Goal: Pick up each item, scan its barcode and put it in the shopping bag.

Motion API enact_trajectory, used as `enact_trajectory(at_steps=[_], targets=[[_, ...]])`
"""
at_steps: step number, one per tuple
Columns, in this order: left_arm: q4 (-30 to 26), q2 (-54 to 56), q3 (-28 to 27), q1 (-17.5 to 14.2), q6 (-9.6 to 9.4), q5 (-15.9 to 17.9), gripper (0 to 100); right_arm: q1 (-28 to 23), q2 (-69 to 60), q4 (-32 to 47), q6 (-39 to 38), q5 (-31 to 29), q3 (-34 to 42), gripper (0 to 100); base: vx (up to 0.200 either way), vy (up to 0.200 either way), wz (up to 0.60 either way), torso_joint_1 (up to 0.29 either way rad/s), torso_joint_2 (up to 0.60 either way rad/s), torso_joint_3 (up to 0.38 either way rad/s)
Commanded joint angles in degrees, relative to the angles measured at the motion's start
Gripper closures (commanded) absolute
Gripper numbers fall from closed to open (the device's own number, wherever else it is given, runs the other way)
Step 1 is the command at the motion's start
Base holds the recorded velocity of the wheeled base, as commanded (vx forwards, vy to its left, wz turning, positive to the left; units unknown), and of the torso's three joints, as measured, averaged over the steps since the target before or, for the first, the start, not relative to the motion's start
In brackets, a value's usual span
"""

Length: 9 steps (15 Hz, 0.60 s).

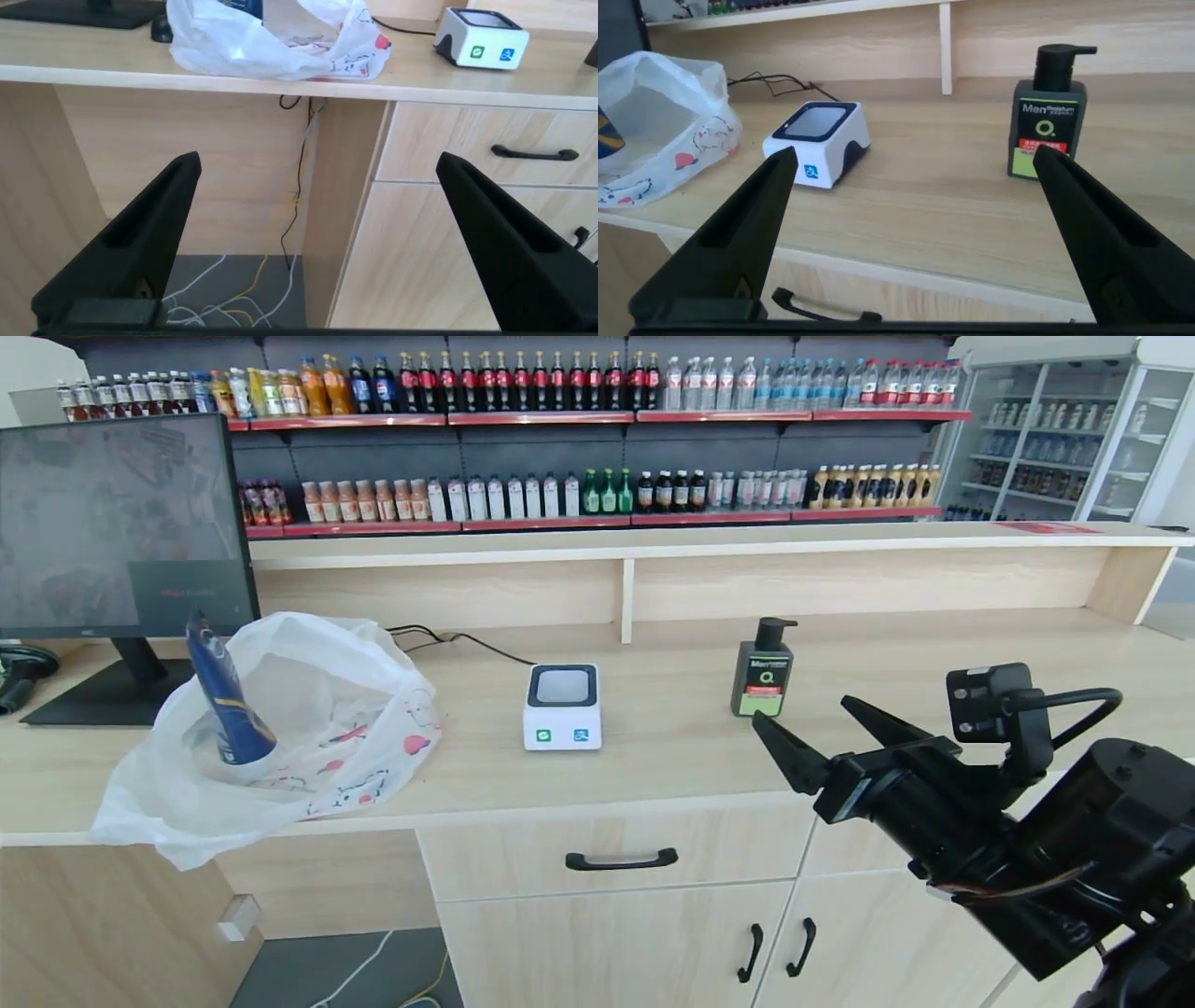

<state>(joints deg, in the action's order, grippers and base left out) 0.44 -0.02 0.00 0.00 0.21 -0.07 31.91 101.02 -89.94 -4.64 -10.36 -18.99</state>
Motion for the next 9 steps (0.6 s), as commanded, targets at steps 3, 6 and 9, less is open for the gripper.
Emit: enact_trajectory(at_steps=[3, 6, 9], targets=[[0.2, 0.0, 0.0, 0.0, -0.03, 0.0, 0, 0.0, 0.7, -0.1, -0.1, 0.0, 0.2, 0, 0.200, 0.000, 0.00, -0.009, 0.00, 0.007], [0.1, 0.0, 0.0, 0.0, -0.12, 0.0, 0, 0.0, 1.0, -0.1, -0.5, 0.0, 0.1, 0, 0.133, 0.000, 0.00, 0.010, 0.00, 0.002], [0.1, 0.0, 0.0, 0.0, -0.12, 0.0, 0, -0.5, 2.2, -0.1, -0.5, 0.0, -0.4, 0, 0.000, 0.000, 0.00, 0.000, 0.00, 0.000]])
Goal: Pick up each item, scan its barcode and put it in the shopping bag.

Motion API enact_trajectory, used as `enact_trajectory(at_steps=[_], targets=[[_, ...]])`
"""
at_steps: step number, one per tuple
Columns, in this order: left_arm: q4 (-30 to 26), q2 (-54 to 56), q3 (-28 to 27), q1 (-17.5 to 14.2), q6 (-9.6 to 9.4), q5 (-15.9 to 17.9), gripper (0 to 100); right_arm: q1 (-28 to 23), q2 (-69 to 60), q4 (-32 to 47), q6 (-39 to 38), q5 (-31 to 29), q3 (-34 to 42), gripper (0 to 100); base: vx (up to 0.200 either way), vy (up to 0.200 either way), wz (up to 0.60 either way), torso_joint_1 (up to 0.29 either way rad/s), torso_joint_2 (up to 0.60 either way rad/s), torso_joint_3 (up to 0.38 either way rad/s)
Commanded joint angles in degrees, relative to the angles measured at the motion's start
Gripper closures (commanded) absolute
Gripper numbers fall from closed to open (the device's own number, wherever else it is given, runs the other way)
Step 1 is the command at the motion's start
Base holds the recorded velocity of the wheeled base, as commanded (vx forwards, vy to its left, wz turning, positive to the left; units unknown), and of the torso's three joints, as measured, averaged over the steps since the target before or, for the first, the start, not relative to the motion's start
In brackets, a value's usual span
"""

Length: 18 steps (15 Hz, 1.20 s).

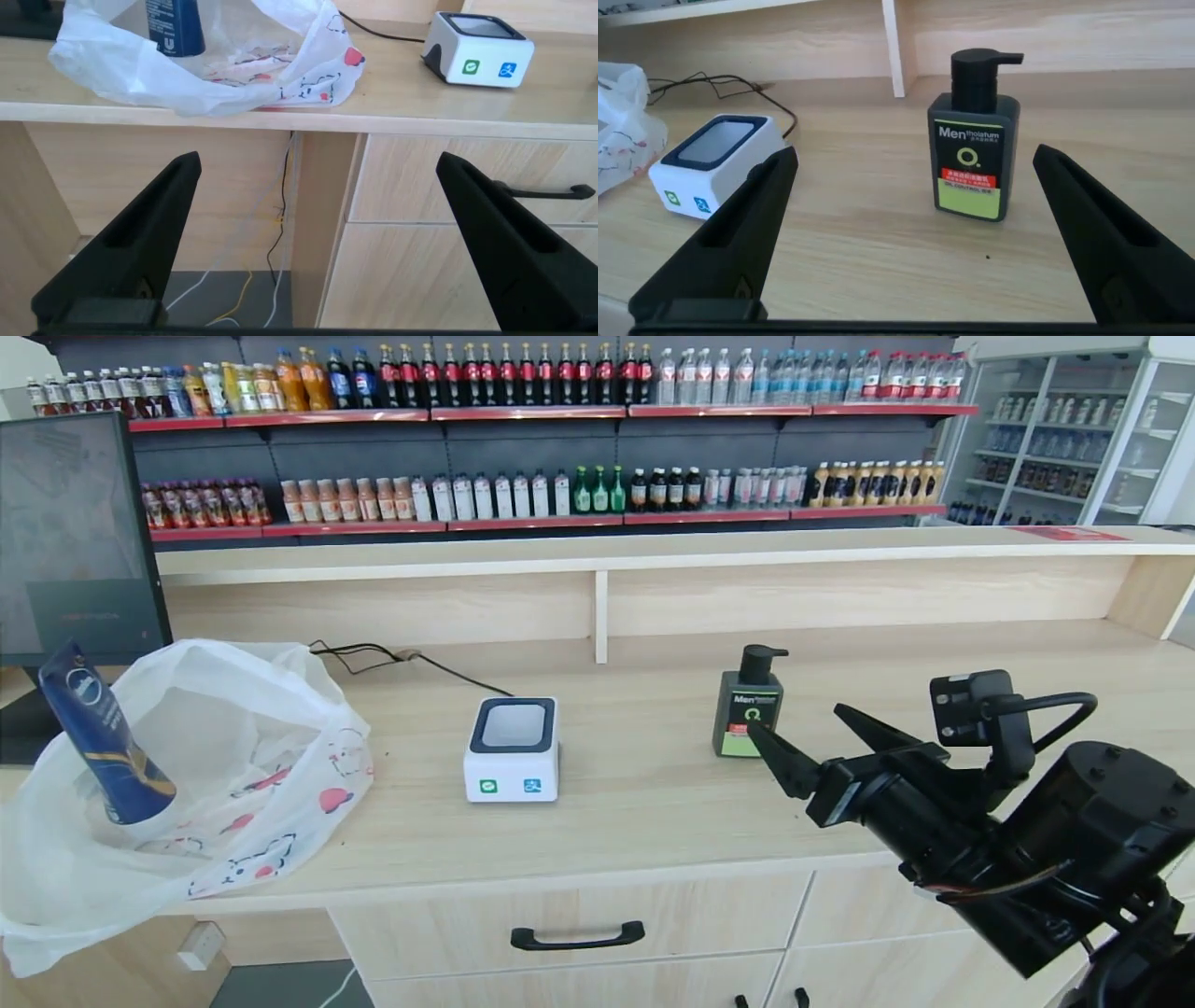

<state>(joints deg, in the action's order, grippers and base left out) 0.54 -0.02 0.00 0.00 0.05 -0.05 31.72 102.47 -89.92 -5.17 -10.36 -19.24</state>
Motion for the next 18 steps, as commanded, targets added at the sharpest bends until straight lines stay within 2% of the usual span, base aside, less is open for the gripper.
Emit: enact_trajectory(at_steps=[1, 4, 10, 13, 16, 18], targets=[[0.0, 0.0, 0.0, 0.0, 0.04, 0.0, 0, -1.2, 2.0, -0.1, 0.0, 0.0, -0.5, 0, 0.000, 0.000, 0.00, 0.000, 0.00, 0.000], [0.0, 0.0, 0.0, 0.0, 0.04, 0.0, 0, -4.7, 6.1, -0.1, 0.0, 0.0, -4.8, 0, 0.000, 0.000, 0.00, 0.000, 0.00, 0.000], [0.0, 0.0, 0.0, 0.0, 0.04, 0.0, 0, -4.9, 12.7, -0.1, -0.8, 0.0, -9.7, 0, 0.000, 0.000, 0.00, 0.000, 0.00, 0.000], [0.0, 0.0, 0.0, 0.1, 0.04, 0.0, 0, -5.7, 13.8, -0.1, -1.2, 0.0, -10.1, 0, 0.000, 0.000, 0.00, 0.000, 0.00, 0.000], [0.0, 0.0, 0.0, 0.0, 0.21, 0.0, 0, -9.6, 13.8, -0.1, -1.5, 0.0, -10.6, 0, 0.000, 0.000, 0.00, 0.000, 0.00, 0.000], [0.0, 0.0, 0.0, 0.0, 0.21, 0.0, 0, -10.2, 14.0, -0.1, -1.5, 0.0, -10.9, 0, 0.000, 0.000, 0.00, 0.000, 0.00, 0.000]])
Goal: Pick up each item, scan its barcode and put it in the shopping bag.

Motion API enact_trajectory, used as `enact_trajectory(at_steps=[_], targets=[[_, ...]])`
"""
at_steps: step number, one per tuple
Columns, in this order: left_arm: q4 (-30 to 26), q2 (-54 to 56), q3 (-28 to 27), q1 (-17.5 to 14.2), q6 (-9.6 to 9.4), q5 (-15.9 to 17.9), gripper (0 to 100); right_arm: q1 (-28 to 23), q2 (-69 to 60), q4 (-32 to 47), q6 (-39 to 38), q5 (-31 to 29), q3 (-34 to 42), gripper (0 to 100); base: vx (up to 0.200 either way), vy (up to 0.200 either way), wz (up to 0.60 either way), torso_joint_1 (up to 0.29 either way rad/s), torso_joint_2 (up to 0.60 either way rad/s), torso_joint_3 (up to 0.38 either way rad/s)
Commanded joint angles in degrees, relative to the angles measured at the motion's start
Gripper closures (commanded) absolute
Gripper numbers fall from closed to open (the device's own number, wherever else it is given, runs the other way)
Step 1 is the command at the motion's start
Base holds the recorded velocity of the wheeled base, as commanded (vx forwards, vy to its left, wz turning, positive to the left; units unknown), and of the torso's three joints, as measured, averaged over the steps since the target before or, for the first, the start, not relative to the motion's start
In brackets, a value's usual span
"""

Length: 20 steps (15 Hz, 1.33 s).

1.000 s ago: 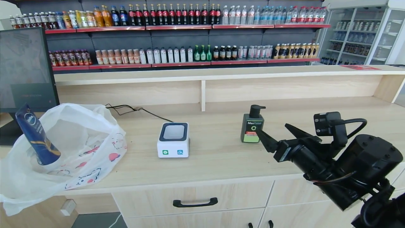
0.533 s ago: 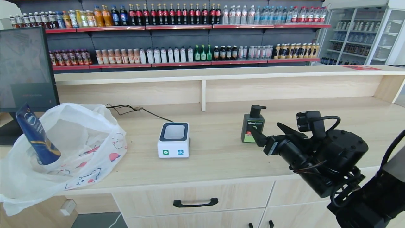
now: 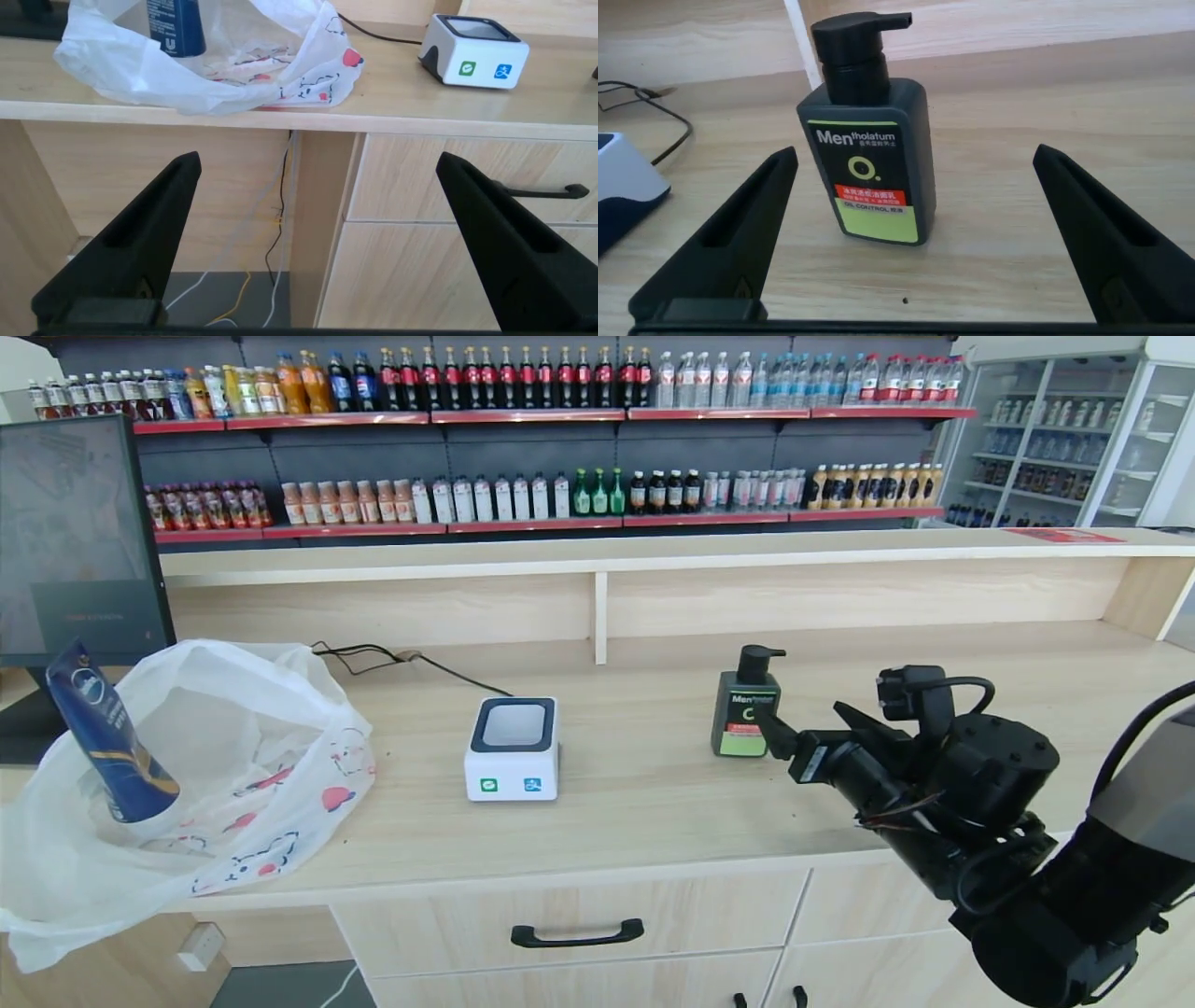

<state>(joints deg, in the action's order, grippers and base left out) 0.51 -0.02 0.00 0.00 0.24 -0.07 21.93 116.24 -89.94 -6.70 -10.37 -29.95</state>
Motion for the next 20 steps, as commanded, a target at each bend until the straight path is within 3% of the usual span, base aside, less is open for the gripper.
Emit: enact_trajectory(at_steps=[1, 20], targets=[[0.0, 0.0, 0.0, 0.0, 0.02, 0.0, 0, -0.7, 0.4, -0.1, -0.1, 0.0, -0.5, 0, 0.000, 0.000, 0.00, 0.000, 0.00, 0.000], [0.0, 0.0, 0.0, 0.1, 0.02, 0.0, 0, -5.2, 4.4, -0.1, -0.9, 0.0, -4.8, 0, 0.000, 0.000, 0.00, 0.000, 0.00, 0.000]])
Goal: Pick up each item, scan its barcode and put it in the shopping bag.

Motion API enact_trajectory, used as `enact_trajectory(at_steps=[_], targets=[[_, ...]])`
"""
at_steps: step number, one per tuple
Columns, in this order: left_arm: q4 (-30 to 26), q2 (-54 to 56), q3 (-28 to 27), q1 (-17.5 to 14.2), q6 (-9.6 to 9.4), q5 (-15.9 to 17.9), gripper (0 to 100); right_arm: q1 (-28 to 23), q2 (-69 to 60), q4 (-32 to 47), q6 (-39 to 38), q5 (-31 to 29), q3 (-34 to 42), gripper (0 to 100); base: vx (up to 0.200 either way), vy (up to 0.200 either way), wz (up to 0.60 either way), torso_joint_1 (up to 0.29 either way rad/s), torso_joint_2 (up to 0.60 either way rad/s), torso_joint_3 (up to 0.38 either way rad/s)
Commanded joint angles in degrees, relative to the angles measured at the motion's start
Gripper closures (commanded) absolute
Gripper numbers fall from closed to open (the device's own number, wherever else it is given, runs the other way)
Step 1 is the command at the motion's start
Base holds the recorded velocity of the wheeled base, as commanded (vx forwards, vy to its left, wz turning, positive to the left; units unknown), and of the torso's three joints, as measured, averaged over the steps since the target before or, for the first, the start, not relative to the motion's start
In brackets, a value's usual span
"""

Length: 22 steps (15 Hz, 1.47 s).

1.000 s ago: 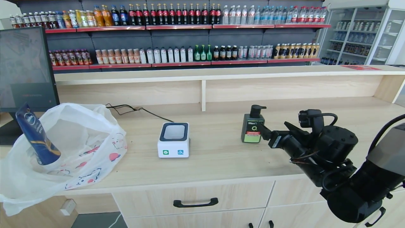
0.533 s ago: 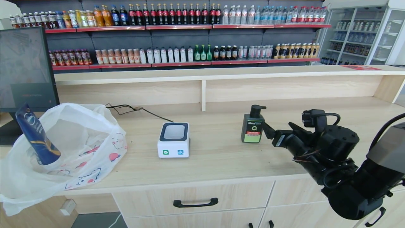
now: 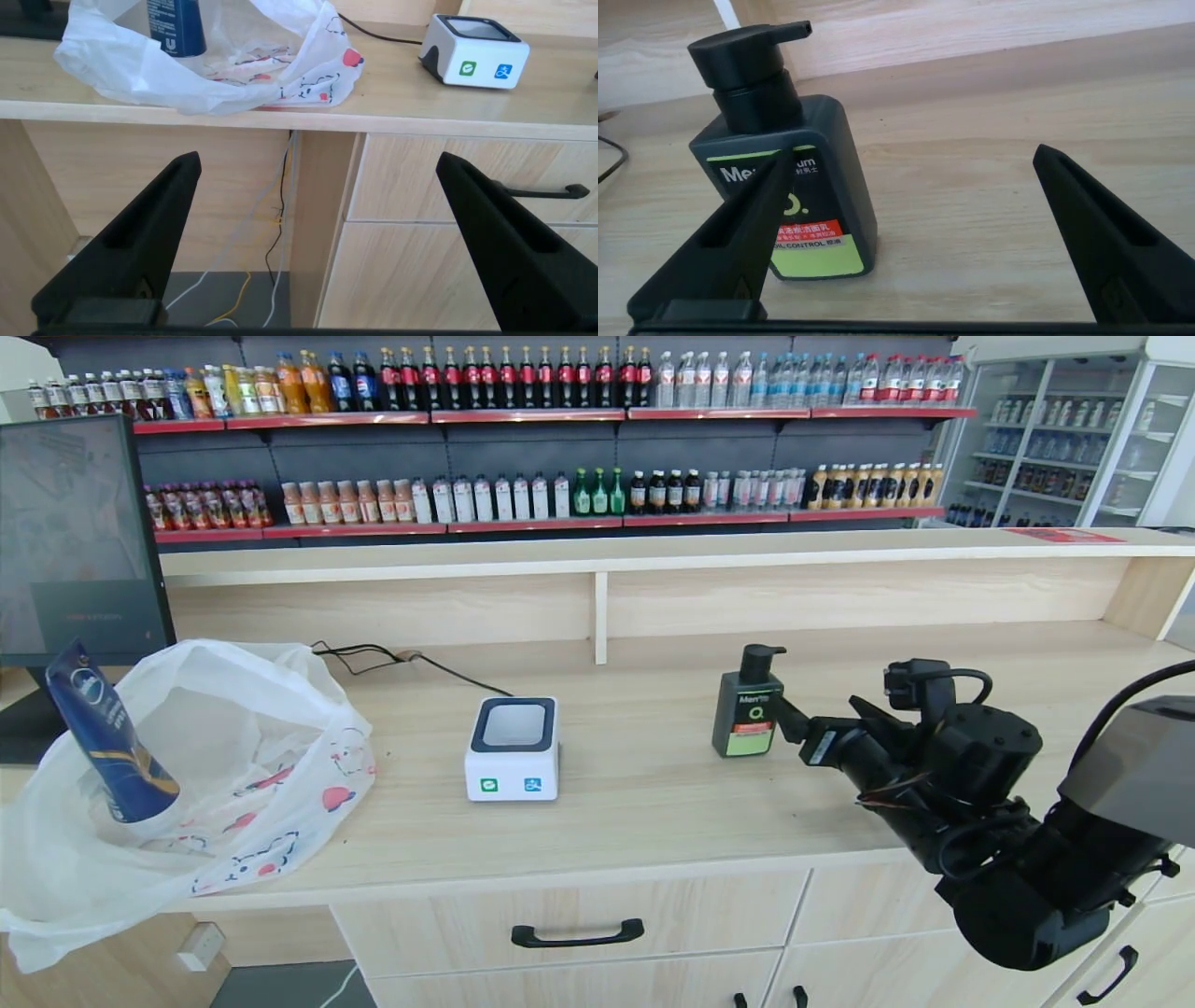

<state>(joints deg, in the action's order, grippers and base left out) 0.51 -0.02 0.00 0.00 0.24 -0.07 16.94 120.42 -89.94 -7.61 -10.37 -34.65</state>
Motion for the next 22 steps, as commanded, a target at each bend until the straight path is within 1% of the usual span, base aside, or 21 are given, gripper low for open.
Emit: enact_trajectory(at_steps=[1, 15, 22], targets=[[0.0, 0.0, 0.0, 0.0, 0.02, 0.0, 0, -0.8, 0.2, -0.1, 0.0, 0.0, -0.1, 0, 0.000, 0.000, 0.00, 0.000, 0.00, 0.000], [0.0, 0.0, 0.0, 0.0, 0.02, 0.0, 0, -2.1, 2.8, -0.1, -0.7, 0.0, -2.4, 0, 0.000, 0.000, 0.00, 0.000, 0.00, 0.000], [0.0, 0.0, 0.0, 0.1, 0.02, 0.0, 0, -2.8, 4.7, -0.1, -0.8, 0.0, -4.9, 0, 0.000, 0.000, 0.00, 0.000, 0.00, 0.000]])
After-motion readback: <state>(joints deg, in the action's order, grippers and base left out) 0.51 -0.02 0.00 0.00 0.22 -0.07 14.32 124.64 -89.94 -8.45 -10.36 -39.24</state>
